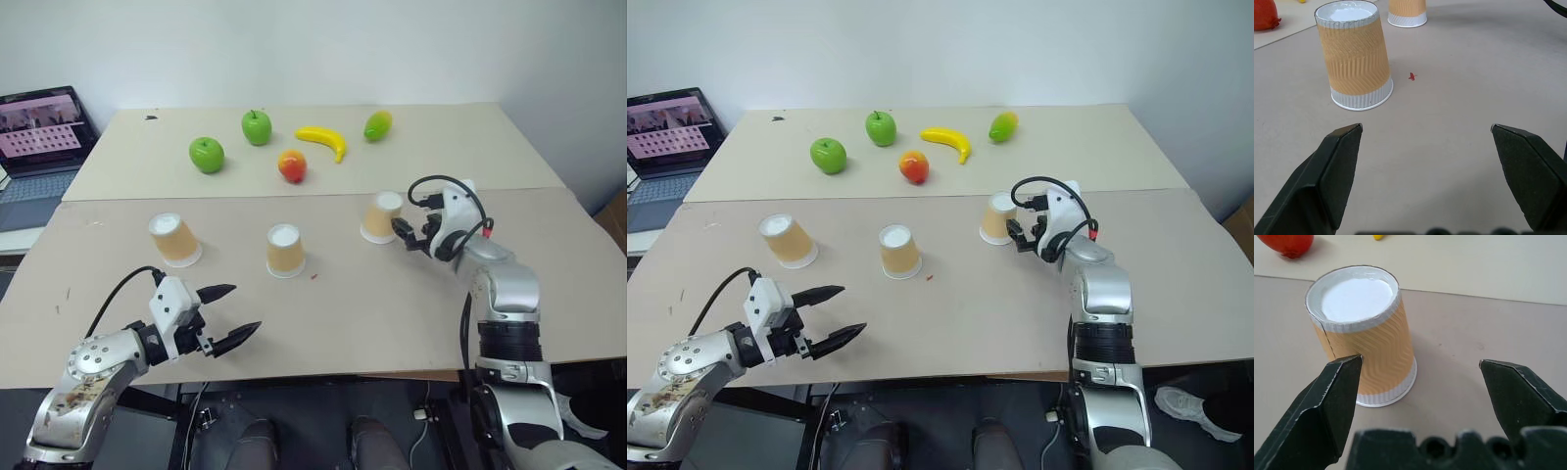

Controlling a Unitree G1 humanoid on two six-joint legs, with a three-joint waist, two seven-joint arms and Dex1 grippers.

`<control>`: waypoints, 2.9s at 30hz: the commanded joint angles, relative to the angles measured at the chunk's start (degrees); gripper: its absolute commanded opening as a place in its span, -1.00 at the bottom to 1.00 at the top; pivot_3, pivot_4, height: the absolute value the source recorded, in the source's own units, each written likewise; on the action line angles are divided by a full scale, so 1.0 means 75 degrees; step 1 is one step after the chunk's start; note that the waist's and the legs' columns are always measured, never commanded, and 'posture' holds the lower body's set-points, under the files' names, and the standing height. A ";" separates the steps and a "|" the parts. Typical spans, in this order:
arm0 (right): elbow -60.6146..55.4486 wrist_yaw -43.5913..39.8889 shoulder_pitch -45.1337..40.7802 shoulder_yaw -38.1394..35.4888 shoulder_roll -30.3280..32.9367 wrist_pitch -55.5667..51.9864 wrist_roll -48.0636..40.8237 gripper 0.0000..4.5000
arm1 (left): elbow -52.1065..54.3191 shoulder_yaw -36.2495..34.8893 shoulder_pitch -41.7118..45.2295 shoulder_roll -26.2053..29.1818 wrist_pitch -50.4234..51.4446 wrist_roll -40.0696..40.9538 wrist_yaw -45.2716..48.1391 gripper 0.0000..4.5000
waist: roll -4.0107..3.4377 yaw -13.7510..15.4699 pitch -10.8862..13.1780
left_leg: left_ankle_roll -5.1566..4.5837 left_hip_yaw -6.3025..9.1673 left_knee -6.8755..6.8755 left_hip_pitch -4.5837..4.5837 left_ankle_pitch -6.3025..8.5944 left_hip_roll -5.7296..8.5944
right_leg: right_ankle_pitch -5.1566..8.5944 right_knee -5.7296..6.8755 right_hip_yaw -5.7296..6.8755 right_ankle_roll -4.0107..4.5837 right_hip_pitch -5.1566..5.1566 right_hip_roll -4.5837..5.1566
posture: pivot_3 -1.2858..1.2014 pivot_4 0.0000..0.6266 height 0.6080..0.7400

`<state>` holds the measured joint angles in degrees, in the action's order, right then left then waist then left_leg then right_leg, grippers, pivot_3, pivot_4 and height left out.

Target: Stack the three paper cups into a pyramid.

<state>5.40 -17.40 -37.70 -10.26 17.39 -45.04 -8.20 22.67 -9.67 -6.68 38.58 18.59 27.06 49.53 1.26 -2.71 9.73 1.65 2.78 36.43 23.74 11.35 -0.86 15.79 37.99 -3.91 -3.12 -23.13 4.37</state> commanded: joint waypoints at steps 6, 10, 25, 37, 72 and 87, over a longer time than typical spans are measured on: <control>-0.0196 -0.0232 -0.0202 0.0215 0.0159 0.0456 -0.0183 0.99 | 0.0271 -0.0192 -0.0070 0.0011 -0.0183 0.0003 -0.0068 1.00 | 0.0000 0.0002 0.0000 | 0.0000 0.0000 0.0000 0.0000 0.0000 0.0000 | 0.0000 0.0000 0.0000 0.0000 -0.0001 0.0000 | 0.03 -0.52 0.88; 0.0266 -0.0144 -0.0498 0.0347 0.0153 0.0756 -0.0088 0.99 | 0.0300 -0.0226 -0.0092 0.0025 -0.0172 0.0006 -0.0110 1.00 | 0.0000 -0.0008 0.0000 | 0.0000 -0.0001 0.0000 0.0000 0.0000 0.0000 | 0.0000 0.0000 0.0000 0.0000 -0.0001 0.0001 | 0.03 -0.52 0.88; 0.2337 -0.0027 -0.1669 0.0740 -0.0369 0.2100 0.0082 0.99 | 0.0411 -0.0388 -0.0182 0.0078 -0.0129 0.0002 -0.0221 1.00 | -0.0001 -0.0009 0.0000 | 0.0000 -0.0001 -0.0001 0.0000 0.0000 0.0000 | 0.0000 0.0000 -0.0001 0.0001 -0.0003 0.0001 | 0.03 -0.52 0.88; 0.4044 0.0008 -0.2529 0.0814 -0.0485 0.3252 0.0281 0.99 | 0.0544 -0.0443 -0.0298 0.0064 -0.0088 0.0017 -0.0297 1.00 | -0.0002 -0.0062 0.0001 | 0.0000 0.0001 -0.0003 -0.0001 0.0000 -0.0001 | -0.0001 0.0001 0.0000 0.0001 -0.0004 -0.0001 | 0.03 -0.52 0.88; 0.0590 -0.4204 -0.1174 0.2549 0.0517 0.2651 -0.0734 0.23 | 0.0284 -0.0250 0.0072 0.0106 -0.0062 -0.0049 -0.0129 1.00 | -0.0002 -0.0171 0.0002 | -0.0001 0.0002 -0.0007 -0.0032 0.0001 -0.0009 | 0.0000 0.0001 0.0001 0.0001 0.0016 -0.0008 | 0.03 -0.52 0.88; 0.2417 -0.4536 -0.1997 0.2797 -0.0591 0.3649 -0.0430 0.23 | 0.0786 -0.0610 -0.0405 0.0116 0.0111 0.0042 -0.0421 1.00 | -0.0003 -0.0150 0.0002 | 0.0000 0.0007 -0.0005 -0.0006 0.0000 -0.0004 | 0.0000 0.0003 0.0005 0.0001 -0.0002 -0.0001 | 0.03 -0.52 0.88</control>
<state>23.98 -50.84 -50.83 10.86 13.44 -19.77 -11.55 26.09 -12.59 -9.47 38.97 19.59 26.96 46.73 1.24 -3.83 9.74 1.65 2.83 36.39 23.69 11.35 -0.90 15.79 38.02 -3.87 -3.11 -23.15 4.37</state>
